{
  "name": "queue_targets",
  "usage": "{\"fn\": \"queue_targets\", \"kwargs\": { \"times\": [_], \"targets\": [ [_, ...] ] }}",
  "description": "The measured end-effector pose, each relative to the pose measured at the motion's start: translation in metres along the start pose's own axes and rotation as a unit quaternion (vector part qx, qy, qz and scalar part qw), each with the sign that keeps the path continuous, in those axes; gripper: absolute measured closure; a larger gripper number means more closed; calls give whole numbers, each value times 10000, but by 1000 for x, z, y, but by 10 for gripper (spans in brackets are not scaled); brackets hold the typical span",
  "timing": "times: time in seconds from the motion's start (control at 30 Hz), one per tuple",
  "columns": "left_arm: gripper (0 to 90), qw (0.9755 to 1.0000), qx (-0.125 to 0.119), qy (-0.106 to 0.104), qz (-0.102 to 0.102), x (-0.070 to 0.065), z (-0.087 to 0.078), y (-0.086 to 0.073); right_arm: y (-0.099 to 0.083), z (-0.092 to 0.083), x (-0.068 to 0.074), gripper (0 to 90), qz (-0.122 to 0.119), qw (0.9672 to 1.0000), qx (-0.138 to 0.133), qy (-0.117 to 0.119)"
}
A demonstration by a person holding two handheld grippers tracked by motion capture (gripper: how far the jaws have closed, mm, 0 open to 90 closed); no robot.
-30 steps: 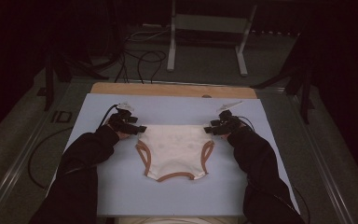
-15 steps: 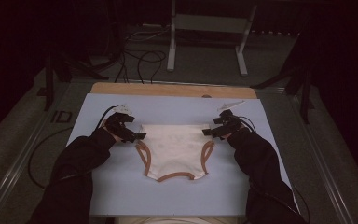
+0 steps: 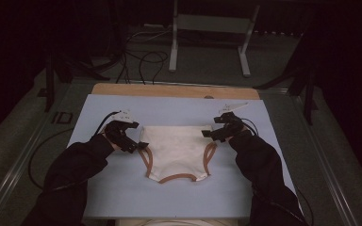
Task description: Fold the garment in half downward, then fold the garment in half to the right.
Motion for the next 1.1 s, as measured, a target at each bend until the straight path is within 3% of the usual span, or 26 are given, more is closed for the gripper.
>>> {"fn": "queue_targets", "kwargs": {
  "times": [0.17, 0.4, 0.57, 1.1],
  "targets": [
    [0, 9998, -107, -94, 121, -15, -3, 3, 7, 0, 8, 92, -112, 9999, -83, 0],
    [0, 9996, -141, -141, 206, -25, -3, 0, 19, 3, 17, 92, -182, 9997, -135, 38],
    [0, 9993, -149, -169, 284, -33, -2, -5, 30, 14, 28, 92, -282, 9994, -170, 123],
    [0, 9983, -183, -222, 503, -54, -3, -9, 39, 40, 44, 92, -413, 9987, -78, 281]
  ]
}}
Point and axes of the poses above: each handheld gripper's, and its own axes: z roughly forward along the jaws, y roughly out of its top, x roughly to its left, the point moved 8 cm from there along z, roughly forward along the jaws, and after that the axes turned 2 degrees about -z, right-handed, at the moved point
